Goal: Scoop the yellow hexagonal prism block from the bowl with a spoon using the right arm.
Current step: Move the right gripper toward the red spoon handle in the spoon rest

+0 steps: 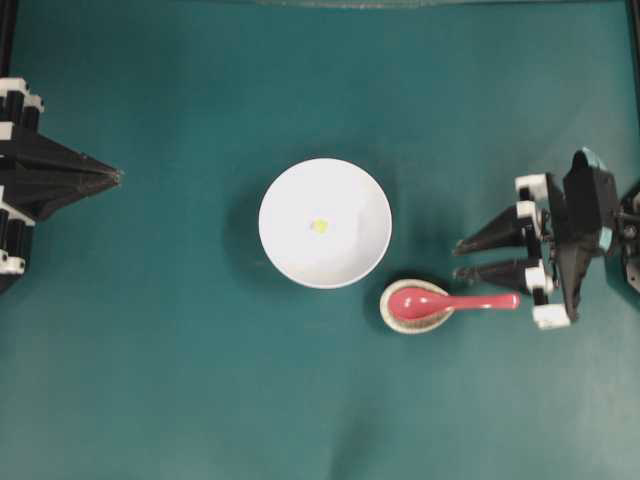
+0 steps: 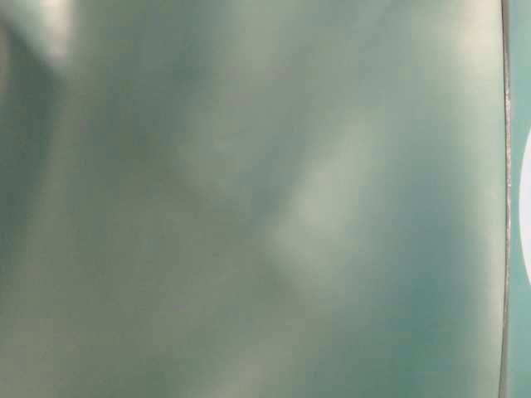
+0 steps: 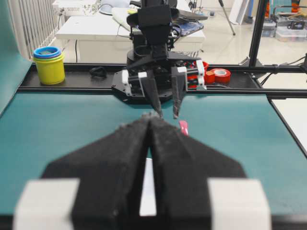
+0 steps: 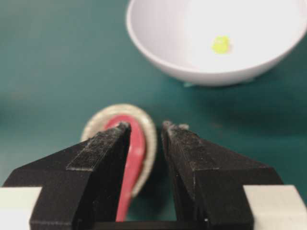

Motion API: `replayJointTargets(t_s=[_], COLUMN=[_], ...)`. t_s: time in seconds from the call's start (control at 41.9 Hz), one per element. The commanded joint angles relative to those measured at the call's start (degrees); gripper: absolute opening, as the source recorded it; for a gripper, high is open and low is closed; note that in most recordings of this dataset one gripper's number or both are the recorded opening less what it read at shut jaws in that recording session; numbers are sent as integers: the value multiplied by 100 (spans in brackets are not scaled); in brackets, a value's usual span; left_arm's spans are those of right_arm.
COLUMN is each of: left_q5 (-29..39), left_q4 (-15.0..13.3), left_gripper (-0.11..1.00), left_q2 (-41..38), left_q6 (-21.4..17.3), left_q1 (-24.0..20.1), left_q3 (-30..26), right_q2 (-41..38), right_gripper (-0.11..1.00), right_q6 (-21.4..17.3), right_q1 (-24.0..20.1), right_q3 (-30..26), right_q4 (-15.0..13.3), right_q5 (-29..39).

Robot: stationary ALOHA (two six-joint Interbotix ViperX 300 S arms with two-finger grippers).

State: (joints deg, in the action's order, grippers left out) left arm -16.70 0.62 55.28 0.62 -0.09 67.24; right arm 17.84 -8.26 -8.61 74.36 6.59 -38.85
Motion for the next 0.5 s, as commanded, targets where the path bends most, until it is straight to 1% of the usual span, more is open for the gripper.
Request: replayJointTargets(t_s=[0.0, 0.238, 0.477], left_q5=[-18, -18, -18], left_q4=[18, 9, 9], left_gripper=[0, 0, 0], left_q2=[-62, -62, -62], left_q6=[9, 9, 9], left_q1=[-9, -9, 0], left_q3=[-114, -114, -114], right_q2=[-211, -905, -1380], right_gripper=[42, 42, 42], right_q6=[-9, -9, -9], right_q1=[-211, -729, -1204], right_q3=[-35, -18, -9], right_q4=[132, 650, 1028], right_q5=[-334, -888, -1336])
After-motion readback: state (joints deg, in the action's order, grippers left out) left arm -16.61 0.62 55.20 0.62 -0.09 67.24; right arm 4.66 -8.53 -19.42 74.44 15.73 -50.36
